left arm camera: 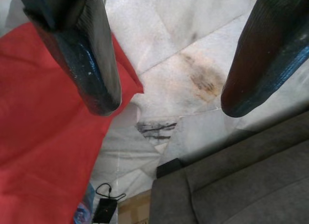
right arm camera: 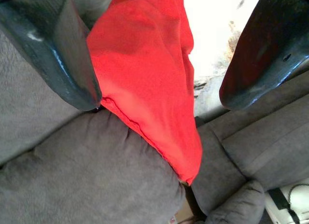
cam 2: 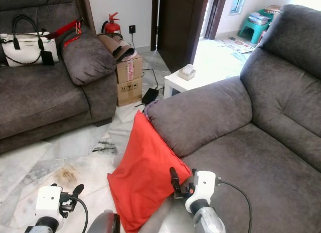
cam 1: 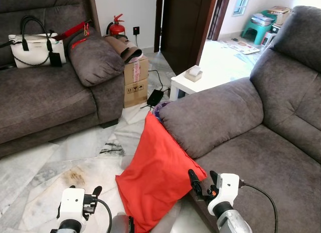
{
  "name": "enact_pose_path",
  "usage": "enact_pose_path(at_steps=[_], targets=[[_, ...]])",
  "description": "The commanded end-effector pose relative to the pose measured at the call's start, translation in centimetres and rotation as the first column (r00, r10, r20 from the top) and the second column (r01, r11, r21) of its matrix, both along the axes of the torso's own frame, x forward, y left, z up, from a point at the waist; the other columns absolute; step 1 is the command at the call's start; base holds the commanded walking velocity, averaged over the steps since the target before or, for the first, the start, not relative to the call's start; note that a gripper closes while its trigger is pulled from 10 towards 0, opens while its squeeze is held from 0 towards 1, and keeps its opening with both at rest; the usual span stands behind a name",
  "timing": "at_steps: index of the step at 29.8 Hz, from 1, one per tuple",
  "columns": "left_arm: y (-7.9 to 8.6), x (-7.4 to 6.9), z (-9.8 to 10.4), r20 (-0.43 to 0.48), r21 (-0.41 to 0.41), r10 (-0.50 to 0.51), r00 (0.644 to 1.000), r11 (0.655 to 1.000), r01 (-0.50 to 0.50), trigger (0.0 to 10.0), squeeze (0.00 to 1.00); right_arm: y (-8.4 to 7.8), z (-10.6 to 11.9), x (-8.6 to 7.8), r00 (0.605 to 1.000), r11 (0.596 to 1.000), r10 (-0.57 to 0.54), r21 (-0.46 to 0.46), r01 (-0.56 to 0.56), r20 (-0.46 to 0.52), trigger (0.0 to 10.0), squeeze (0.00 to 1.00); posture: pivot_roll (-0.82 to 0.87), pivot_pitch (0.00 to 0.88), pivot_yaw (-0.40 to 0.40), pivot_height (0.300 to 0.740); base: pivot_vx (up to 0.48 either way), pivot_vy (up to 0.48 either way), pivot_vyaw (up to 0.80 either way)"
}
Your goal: Move the pillow to the sofa from floor
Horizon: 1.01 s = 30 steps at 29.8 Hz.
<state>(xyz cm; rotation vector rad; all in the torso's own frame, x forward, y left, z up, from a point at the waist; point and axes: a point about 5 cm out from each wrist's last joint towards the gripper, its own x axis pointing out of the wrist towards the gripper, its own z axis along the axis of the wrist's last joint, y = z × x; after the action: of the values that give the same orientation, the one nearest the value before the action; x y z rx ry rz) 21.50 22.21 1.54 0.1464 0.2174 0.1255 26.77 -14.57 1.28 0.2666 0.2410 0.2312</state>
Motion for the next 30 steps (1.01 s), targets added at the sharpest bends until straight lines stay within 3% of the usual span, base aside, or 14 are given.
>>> enact_pose_path(at_steps=[1,21,25,30], targets=[[-0.01,-0.18,-0.29,-0.022,-0.003,0.008,1.0,1.0,-0.008,10.0,0.0,-0.12,-0.24,-0.22,1.0,1.0,-0.009,0.008,0.009,-0.01,10.0,0.0,0.11,0.115,-0.026,0.618,0.0,0.0,0.0],[-0.02,-0.21,-0.29,-0.024,-0.002,0.008,1.0,1.0,-0.008,10.0,0.0,0.1,-0.38,-0.5,0.999,0.999,0.033,-0.014,-0.033,-0.007,10.0,0.0,0.11,0.116,-0.027,0.618,0.0,0.0,0.0],[-0.03,-0.2,-0.31,-0.026,-0.002,0.006,1.0,1.0,-0.006,10.0,0.0,0.14,-0.45,-0.57,1.0,0.999,0.03,-0.017,-0.03,-0.007,10.0,0.0,0.11,0.116,-0.027,0.618,0.0,0.0,0.8],[-0.12,-0.18,-0.33,-0.026,-0.003,0.002,1.0,1.0,-0.002,10.0,0.0,-0.03,-0.51,-0.55,1.0,1.0,0.013,-0.004,-0.013,-0.014,10.0,0.0,0.11,0.116,-0.027,0.618,0.0,0.0,0.0]])
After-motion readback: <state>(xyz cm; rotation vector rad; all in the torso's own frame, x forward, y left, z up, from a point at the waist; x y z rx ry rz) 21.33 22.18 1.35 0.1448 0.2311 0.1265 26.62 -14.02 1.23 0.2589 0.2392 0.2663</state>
